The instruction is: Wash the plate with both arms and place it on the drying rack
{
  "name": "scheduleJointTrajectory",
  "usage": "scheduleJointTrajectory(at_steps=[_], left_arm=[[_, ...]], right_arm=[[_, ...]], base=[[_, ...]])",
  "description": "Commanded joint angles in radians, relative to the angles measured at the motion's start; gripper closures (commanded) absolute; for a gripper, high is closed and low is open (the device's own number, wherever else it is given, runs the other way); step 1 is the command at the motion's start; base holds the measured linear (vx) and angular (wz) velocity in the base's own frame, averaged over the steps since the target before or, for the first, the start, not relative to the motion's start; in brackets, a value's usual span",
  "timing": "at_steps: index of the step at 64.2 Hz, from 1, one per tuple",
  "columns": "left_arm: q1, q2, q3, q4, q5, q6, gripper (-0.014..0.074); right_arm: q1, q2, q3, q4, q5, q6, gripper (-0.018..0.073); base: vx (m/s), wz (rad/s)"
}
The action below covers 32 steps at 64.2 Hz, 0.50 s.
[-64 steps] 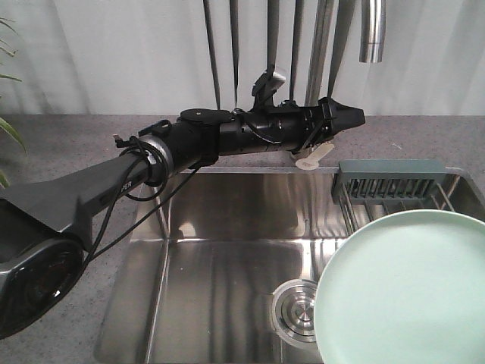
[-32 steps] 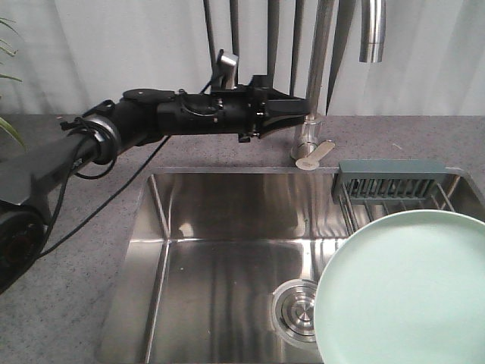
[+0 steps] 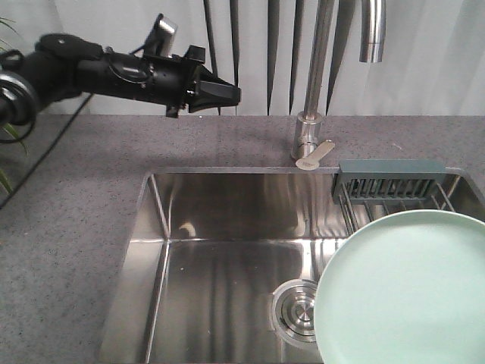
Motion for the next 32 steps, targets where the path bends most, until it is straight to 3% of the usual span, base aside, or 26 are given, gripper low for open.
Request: scheduleJointTrajectory(at_steps=[1,13,32], left_arm=[[0.02,-0.168,-0.028,0.088,0.047,-0.048,0.0603],[0.018,-0.385,-0.026,0.397,0.046,-0.137,0.0603],[0.018,-0.7,-0.026,0.527,0.046,-0.165,0.0603]], right_arm=[[-0.003,0.013,-0.025,-0.003,-0.079,-0.001,0.0564],[-0.003,0.013,-0.025,-0.003,-0.079,-0.001,0.0564],[-0.003,0.013,-0.025,-0.003,-0.079,-0.001,0.0564]], base=[[0.0,0.0],[0.0,0.0],[0.0,0.0]])
